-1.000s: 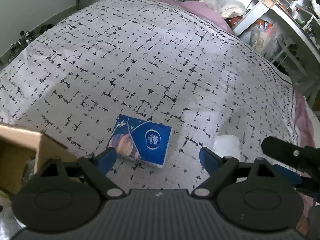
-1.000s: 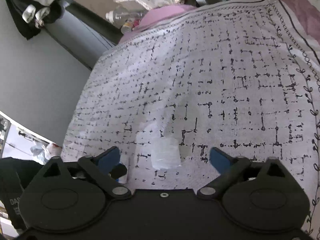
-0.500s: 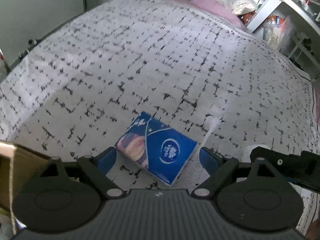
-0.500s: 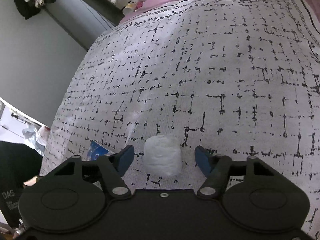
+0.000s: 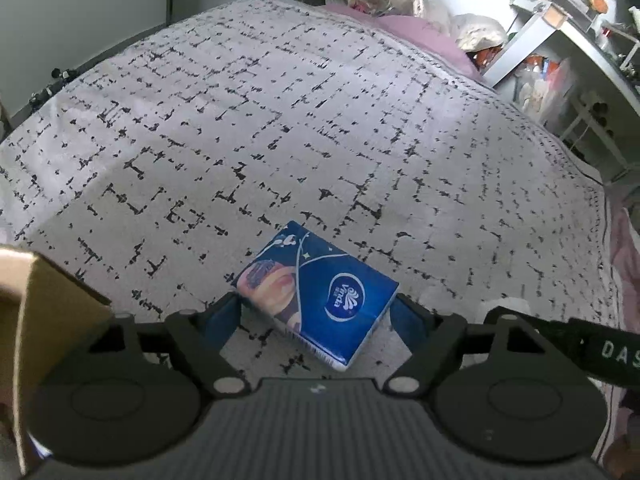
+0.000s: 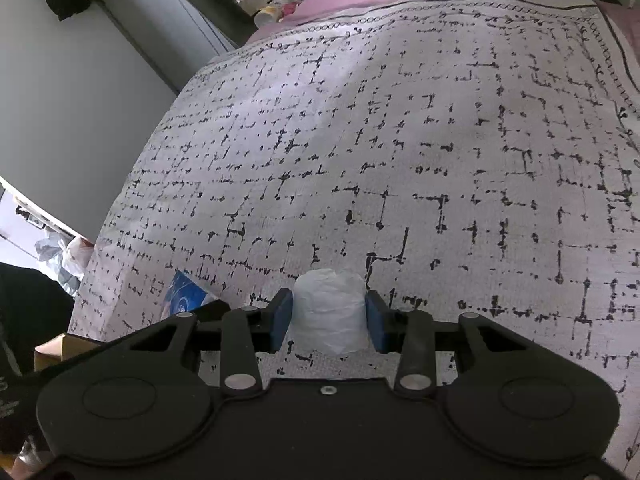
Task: Organize soft objects
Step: 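Carry the tissue pack and white ball over the box with both grippers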
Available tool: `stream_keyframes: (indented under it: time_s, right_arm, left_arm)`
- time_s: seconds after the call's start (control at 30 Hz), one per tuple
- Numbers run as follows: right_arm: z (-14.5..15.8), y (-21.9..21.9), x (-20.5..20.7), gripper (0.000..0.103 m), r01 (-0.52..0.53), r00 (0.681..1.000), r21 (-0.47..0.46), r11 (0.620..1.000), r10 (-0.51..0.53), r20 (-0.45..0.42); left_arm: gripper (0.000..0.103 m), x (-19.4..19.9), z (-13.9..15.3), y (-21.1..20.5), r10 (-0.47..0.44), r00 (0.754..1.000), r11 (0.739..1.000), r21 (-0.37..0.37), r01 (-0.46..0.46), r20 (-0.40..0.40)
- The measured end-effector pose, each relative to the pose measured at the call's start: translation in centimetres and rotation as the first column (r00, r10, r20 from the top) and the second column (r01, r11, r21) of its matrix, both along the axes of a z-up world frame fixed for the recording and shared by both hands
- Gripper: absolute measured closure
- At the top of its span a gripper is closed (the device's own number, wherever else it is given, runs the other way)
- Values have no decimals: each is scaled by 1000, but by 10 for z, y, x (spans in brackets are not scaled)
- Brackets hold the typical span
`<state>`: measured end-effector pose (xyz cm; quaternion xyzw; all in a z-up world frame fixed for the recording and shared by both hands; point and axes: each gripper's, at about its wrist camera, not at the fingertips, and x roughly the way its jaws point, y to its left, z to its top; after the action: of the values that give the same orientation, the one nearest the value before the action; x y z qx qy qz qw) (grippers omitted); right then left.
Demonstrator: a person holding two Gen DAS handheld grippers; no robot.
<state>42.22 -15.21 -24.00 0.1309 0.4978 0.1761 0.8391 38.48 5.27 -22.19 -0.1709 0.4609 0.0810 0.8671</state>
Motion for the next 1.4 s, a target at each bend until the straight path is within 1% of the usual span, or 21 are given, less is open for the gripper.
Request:
stream_keyframes:
  time_s: [0.2,0.37,0.6,0.83,1.03,1.4]
  right_arm:
    - [11,-9,-12,64,21,1000,0,1000,-21,21]
    - [24,-14,-30,64,30,999,-5,1000,-29,42]
    - [46,-15,-57,64,27,996,-16,999,-26,84]
    - [72,-16,-82,64,25,991,-16,1000,-22,135]
    - [91,-15,-99,64,18,987,-11,1000,-16,162]
    - [123,-2,-128,64,-15,974,-30,999,22,223]
  left_arm:
    - [23,-14,17,-2,-2,1000,1000,-10,2,17]
    - [23,-28,34,-7,-16,999,1000,-10,17,34]
    - [23,-58,58,-9,-25,998,999,-35,27,60]
    - [23,-91,85,-9,-39,994,998,-34,43,106]
    - [23,-118,103,0,-31,991,999,-40,36,131]
    - [23,-161,132,27,-9,983,999,-40,17,182]
